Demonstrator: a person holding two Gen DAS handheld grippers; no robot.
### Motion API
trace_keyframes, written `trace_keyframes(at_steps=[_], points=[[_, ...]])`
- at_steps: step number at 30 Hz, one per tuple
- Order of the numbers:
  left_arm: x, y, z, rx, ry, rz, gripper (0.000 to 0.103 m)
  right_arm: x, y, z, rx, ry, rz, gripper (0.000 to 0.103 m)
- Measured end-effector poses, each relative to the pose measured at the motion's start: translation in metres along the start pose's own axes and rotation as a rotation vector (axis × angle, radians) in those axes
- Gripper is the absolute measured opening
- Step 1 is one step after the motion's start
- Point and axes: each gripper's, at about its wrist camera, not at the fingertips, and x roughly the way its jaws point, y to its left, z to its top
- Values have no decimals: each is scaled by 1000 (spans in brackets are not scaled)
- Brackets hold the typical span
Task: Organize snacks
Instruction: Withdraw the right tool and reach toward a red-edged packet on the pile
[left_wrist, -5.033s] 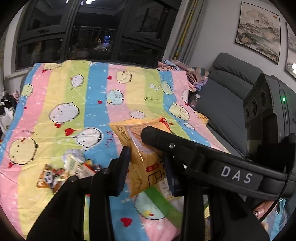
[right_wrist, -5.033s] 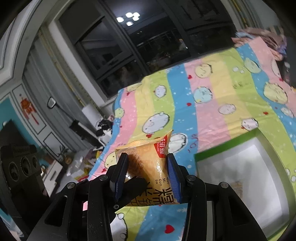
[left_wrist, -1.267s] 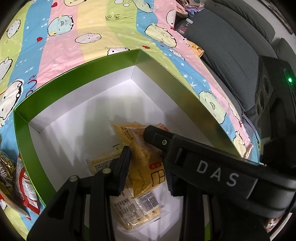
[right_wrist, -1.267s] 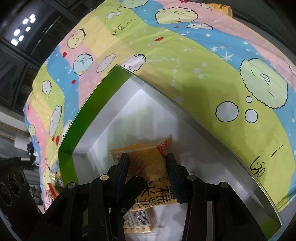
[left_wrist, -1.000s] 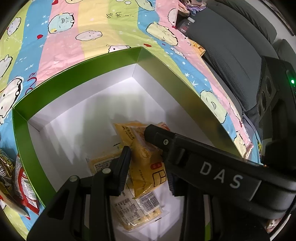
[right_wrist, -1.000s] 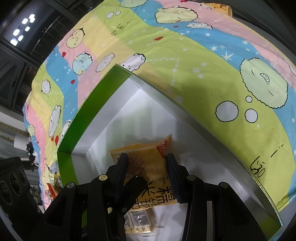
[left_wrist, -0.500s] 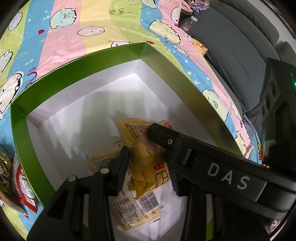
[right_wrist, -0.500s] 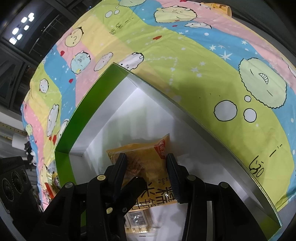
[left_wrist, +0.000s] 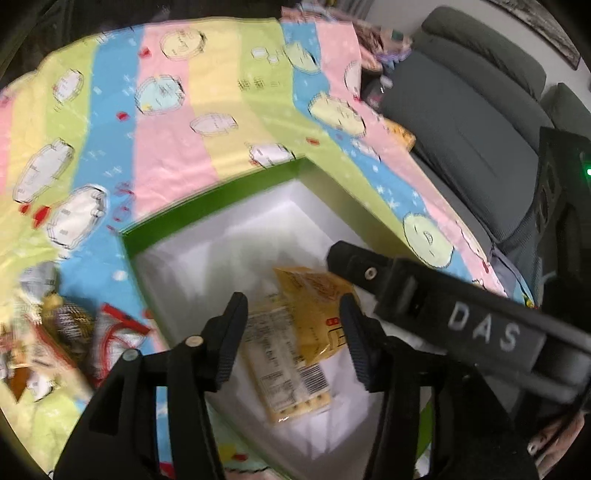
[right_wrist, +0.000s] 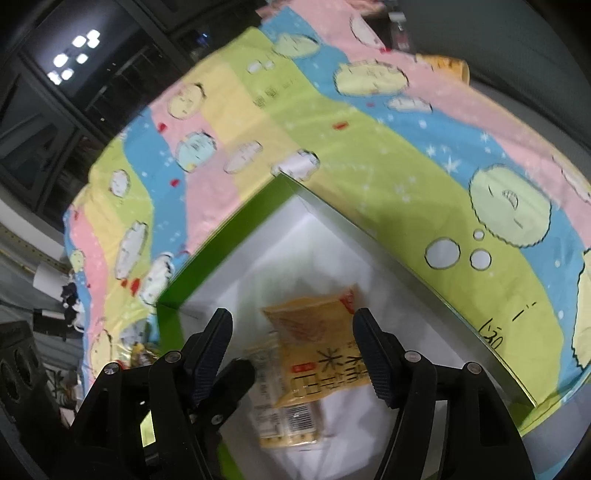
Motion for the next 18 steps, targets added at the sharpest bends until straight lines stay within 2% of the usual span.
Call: trace_keyframes(at_steps=[4,7,9,13,18], points=[[-35,10,-10,7,-58,75,64,-14,19,-5,-53,-34,40,70],[-63,28,-18,-22,-111,105,69,-19,36,-10,-97,-52,65,81],[-81,45,-27,-58,-138,119,78,-23,51,-16,-140,-64,80,82],[-109,74,-45,-115,-182,178,80,-30,83,-30,-236,-73,134,82],[-133,122,-75,-225,-196,229,86,-28,126,-53,-373,-54,202,82]])
